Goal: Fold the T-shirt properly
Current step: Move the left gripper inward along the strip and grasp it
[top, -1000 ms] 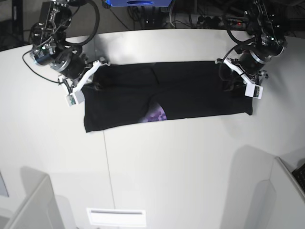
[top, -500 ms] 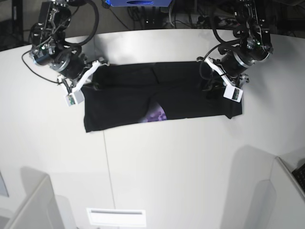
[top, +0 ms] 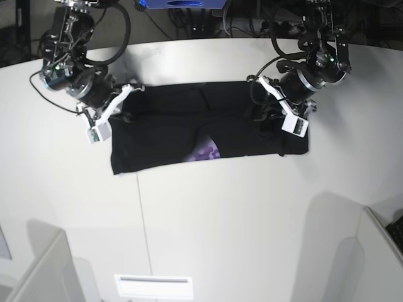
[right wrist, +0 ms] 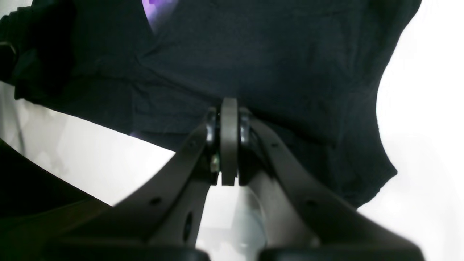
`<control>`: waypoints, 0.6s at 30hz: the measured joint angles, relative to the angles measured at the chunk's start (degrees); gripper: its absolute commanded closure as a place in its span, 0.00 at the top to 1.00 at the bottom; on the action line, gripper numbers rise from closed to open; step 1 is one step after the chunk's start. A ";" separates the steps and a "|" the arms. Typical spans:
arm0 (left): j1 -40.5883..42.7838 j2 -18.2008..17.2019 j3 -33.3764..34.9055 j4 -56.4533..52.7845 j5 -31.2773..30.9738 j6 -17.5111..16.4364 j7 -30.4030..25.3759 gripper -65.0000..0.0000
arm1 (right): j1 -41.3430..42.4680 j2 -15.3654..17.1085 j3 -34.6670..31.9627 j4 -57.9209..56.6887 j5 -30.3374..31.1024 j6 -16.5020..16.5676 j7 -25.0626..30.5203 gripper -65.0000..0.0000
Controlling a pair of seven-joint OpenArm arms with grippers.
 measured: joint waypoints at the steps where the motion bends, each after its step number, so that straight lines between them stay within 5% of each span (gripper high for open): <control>1: 0.04 0.00 0.04 0.00 0.04 0.00 0.02 0.00 | 0.02 -0.04 0.00 0.00 0.00 0.02 0.02 0.00; 18: 0.04 0.17 3.32 -0.02 0.07 0.17 0.02 0.00 | 1.75 -0.07 0.00 -0.02 0.00 0.02 -0.02 0.00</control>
